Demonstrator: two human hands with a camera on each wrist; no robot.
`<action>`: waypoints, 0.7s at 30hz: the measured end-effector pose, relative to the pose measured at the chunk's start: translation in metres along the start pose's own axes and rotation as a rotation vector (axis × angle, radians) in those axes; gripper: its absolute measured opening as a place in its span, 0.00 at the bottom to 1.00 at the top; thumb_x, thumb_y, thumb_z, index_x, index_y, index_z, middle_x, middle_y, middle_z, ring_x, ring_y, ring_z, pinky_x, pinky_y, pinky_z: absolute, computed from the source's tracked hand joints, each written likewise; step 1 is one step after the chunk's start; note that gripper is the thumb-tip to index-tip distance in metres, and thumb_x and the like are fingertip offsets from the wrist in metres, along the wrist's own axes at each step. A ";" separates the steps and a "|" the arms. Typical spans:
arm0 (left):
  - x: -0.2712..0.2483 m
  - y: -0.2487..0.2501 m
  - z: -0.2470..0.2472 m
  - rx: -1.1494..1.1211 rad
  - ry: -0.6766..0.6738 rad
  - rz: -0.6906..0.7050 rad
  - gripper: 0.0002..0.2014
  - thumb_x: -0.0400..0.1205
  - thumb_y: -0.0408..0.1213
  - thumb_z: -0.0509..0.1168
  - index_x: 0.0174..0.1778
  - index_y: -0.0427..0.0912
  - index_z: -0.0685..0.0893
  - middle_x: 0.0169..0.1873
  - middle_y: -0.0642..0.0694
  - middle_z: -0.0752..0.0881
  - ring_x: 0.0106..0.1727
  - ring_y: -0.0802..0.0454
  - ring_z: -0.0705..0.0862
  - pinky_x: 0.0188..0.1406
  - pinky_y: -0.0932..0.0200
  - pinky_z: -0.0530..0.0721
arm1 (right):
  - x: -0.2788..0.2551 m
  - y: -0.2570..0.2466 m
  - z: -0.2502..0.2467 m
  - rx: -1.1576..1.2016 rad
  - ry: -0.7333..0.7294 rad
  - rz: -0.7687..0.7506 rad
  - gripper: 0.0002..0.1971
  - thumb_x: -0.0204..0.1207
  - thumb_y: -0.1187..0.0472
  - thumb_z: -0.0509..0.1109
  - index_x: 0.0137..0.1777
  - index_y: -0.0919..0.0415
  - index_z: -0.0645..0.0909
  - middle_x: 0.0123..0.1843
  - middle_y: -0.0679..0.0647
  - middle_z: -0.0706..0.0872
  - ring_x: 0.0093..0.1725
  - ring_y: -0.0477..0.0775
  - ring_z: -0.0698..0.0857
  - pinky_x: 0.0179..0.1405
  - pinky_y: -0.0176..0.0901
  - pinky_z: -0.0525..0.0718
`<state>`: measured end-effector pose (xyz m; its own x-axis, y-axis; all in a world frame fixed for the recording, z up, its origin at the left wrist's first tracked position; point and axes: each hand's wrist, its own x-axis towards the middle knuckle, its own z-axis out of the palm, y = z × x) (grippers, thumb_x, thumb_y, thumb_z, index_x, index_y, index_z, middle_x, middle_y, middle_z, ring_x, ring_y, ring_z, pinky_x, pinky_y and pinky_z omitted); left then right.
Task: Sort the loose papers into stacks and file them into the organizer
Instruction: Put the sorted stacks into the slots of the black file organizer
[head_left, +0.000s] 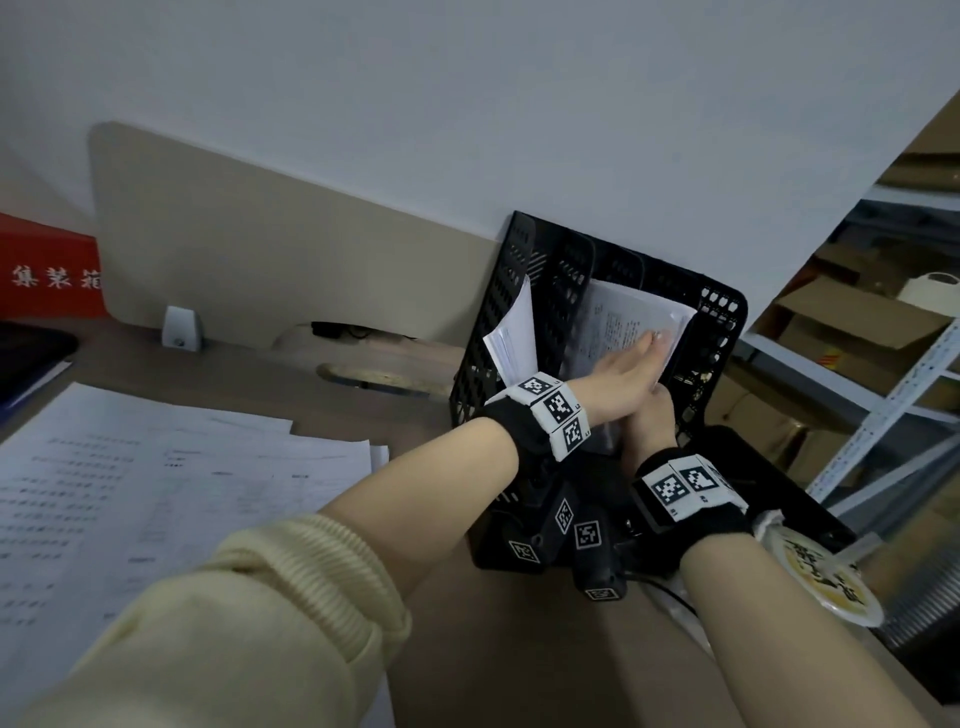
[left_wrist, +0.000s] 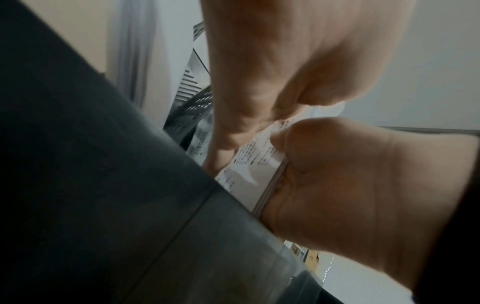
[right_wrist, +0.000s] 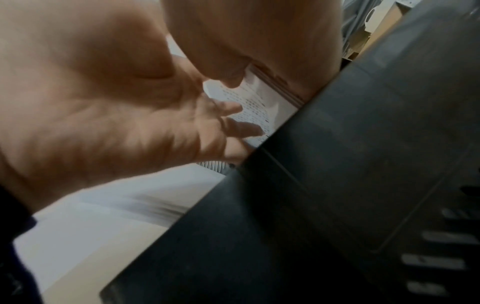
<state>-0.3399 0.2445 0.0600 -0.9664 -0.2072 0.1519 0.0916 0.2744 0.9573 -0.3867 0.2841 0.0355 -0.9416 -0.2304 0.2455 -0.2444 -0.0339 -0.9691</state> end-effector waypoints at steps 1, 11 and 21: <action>-0.003 -0.001 -0.004 0.021 0.005 -0.008 0.39 0.81 0.68 0.36 0.86 0.52 0.51 0.86 0.46 0.52 0.87 0.48 0.47 0.85 0.42 0.45 | -0.003 -0.002 -0.001 -0.027 0.003 0.031 0.31 0.81 0.39 0.58 0.71 0.66 0.75 0.66 0.66 0.83 0.61 0.65 0.84 0.63 0.53 0.81; -0.085 0.042 -0.039 0.057 0.020 -0.109 0.30 0.90 0.53 0.35 0.84 0.39 0.59 0.80 0.38 0.67 0.80 0.44 0.66 0.76 0.54 0.62 | -0.043 -0.032 -0.003 -0.180 0.039 -0.101 0.25 0.79 0.43 0.58 0.55 0.66 0.82 0.41 0.52 0.83 0.42 0.49 0.82 0.45 0.47 0.79; -0.153 0.041 -0.097 0.202 0.184 -0.093 0.40 0.84 0.67 0.36 0.80 0.42 0.68 0.72 0.39 0.77 0.66 0.44 0.80 0.64 0.51 0.80 | -0.125 -0.078 0.054 -0.129 0.066 -0.401 0.10 0.75 0.66 0.64 0.54 0.58 0.82 0.53 0.48 0.82 0.54 0.46 0.80 0.63 0.42 0.79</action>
<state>-0.1655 0.1959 0.0996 -0.9070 -0.4022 0.1251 -0.0635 0.4241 0.9034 -0.2375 0.2632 0.0790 -0.7782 -0.1606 0.6072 -0.6171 0.0154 -0.7867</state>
